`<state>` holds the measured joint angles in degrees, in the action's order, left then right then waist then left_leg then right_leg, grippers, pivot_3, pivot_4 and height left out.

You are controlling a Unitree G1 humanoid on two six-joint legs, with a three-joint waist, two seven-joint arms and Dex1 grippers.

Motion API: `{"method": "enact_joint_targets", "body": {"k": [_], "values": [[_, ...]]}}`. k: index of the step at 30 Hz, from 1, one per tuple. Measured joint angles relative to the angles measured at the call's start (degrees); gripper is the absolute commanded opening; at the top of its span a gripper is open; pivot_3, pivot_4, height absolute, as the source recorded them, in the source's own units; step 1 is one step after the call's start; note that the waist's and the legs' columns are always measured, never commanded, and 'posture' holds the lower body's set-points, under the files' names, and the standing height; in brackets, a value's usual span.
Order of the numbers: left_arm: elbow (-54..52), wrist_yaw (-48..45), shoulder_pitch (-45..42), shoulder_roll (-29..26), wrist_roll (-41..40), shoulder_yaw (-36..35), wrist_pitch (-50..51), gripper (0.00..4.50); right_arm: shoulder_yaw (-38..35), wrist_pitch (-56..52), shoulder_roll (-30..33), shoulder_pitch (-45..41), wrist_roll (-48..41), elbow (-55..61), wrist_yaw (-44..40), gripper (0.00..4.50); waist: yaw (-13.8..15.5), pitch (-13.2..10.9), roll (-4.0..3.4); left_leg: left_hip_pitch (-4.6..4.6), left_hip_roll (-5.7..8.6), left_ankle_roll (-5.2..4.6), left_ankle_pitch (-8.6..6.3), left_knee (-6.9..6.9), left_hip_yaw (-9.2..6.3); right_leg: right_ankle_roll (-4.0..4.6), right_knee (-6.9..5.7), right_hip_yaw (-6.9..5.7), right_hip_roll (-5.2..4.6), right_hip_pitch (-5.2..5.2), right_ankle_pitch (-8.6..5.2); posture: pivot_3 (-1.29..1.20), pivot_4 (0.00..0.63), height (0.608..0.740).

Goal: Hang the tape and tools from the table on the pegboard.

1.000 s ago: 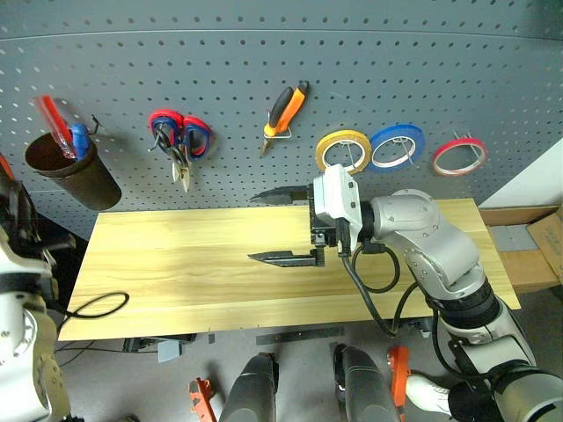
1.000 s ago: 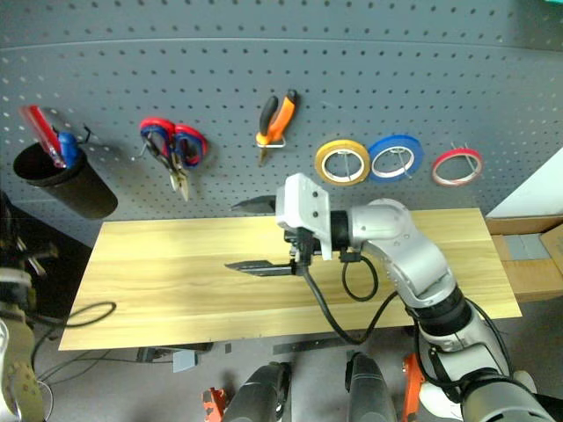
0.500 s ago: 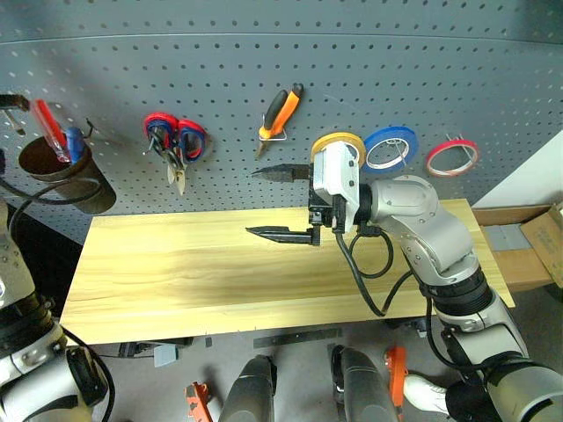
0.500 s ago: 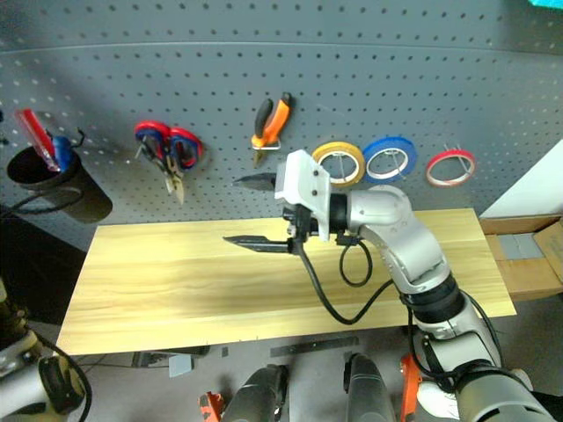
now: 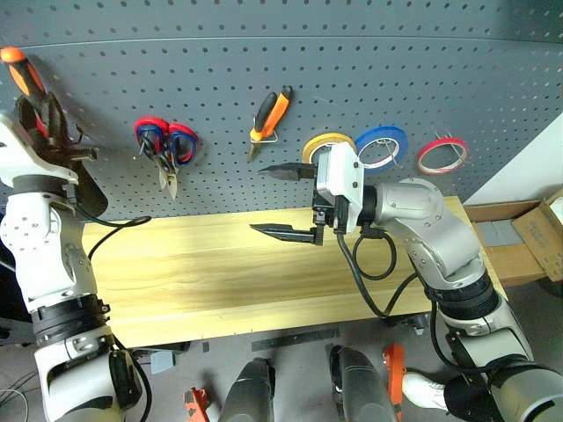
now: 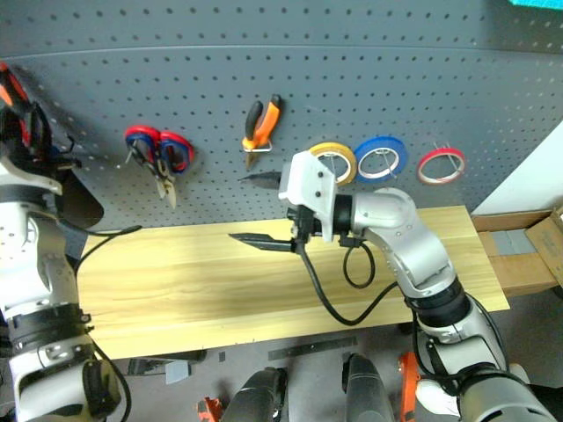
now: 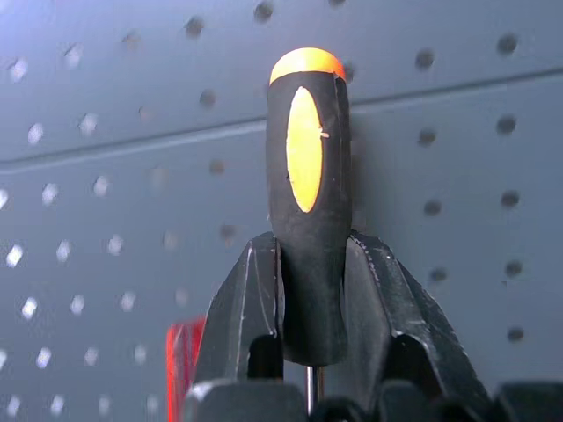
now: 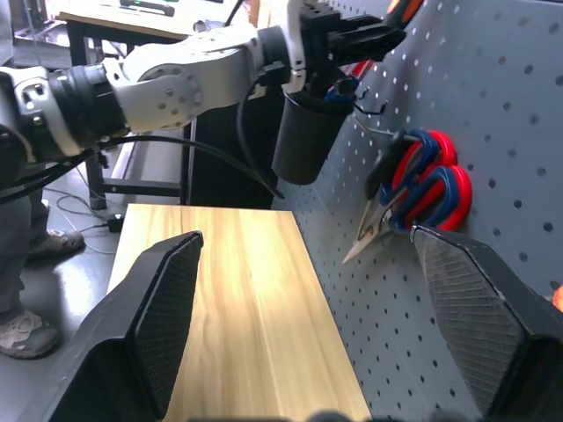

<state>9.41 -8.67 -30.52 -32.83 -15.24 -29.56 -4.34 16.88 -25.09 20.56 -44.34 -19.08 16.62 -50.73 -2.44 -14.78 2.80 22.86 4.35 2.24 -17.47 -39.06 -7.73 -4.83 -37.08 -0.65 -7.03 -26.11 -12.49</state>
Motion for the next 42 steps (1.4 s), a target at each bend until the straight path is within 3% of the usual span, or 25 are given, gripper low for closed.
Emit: {"method": "enact_joint_targets", "body": {"k": [6, 8, 13, 21, 27, 34, 38, 42], "values": [[-3.35, 3.81, 1.12, 0.62, 0.40, -0.60, -1.15, 3.95, 0.00, -0.08, 0.61, 0.01, 0.03, 0.03, 0.66, 3.92, -0.42, 0.34, -0.01, 0.00, -0.02, 0.00, 0.00, -0.04, 0.01, 0.02, -0.02, 0.01, 0.00, 0.00, 0.04, -0.04, 0.179, 0.740], [-5.03, 4.90, 1.32, 0.62, 0.82, -1.18, -1.27, 4.47, 0.00, -0.07, 0.86, 0.03, 0.04, 0.03, 0.72, 3.92, -0.65, 0.72, 0.00, 0.00, -0.01, 0.00, 0.00, -0.04, 0.02, 0.02, -0.02, 0.01, -0.01, 0.01, 0.04, -0.04, 0.171, 0.740], [-11.10, 6.90, -0.53, 0.22, 1.82, -0.88, -0.35, 4.47, -0.05, 0.11, 1.24, 0.05, 0.05, 0.03, 0.74, 3.92, -0.73, 1.63, 0.08, 0.00, 0.00, 0.00, 0.00, -0.09, 0.00, 0.02, -0.04, 0.00, 0.00, 0.03, 0.04, -0.03, 0.152, 0.740], [-22.09, 3.35, -4.68, 0.80, 0.73, 8.15, 4.82, 4.47, -3.03, 0.71, 2.29, 0.94, -0.04, -0.01, 1.03, 3.92, -0.83, 3.58, -0.33, -0.28, 0.04, -0.01, 0.00, -0.16, 0.03, -0.06, -0.03, 0.08, 0.01, 0.36, 0.09, -0.04, 0.132, 0.740], [-31.62, -1.52, 7.52, 6.42, -3.27, 17.93, 13.60, 4.47, -4.49, 0.53, 3.89, 4.57, -0.06, 2.25, 2.08, 3.92, -0.87, 4.04, -0.75, -0.80, 0.04, -0.02, -0.01, -0.08, 0.14, -0.03, -0.07, 0.21, 0.12, 0.74, 0.11, -0.03, 0.120, 0.740], [-35.11, -2.04, 20.12, 7.92, -8.10, 18.09, 26.85, 4.47, -10.31, -3.05, 3.65, 16.64, -0.20, 8.28, 10.64, 3.92, -0.46, 5.40, -1.02, -1.04, 0.02, -0.03, -0.01, 0.02, 0.21, 0.02, -0.04, 0.36, 0.22, 0.88, 0.14, -0.02, 0.103, 0.740], [-34.21, -0.37, 28.99, 10.32, -9.94, 18.08, 35.72, 4.47, -10.96, -0.98, 3.30, 29.25, 2.07, 9.72, 14.28, 3.92, 0.04, 6.50, -1.05, -1.24, 0.00, -0.05, -0.02, 0.09, 0.24, 0.02, 0.01, 0.41, 0.28, 1.07, 0.13, -0.03, 0.086, 0.740], [-30.00, 1.68, 31.82, 10.39, -5.39, 17.97, 36.04, 4.47, -11.01, 6.18, 1.78, 37.25, 7.13, 2.45, 18.23, 3.92, 0.72, 6.67, -1.21, -2.42, -0.10, -0.32, -0.18, 0.21, 0.53, 0.06, 0.13, 0.57, 0.49, 2.24, 0.14, -0.04, 0.067, 0.740]]}}
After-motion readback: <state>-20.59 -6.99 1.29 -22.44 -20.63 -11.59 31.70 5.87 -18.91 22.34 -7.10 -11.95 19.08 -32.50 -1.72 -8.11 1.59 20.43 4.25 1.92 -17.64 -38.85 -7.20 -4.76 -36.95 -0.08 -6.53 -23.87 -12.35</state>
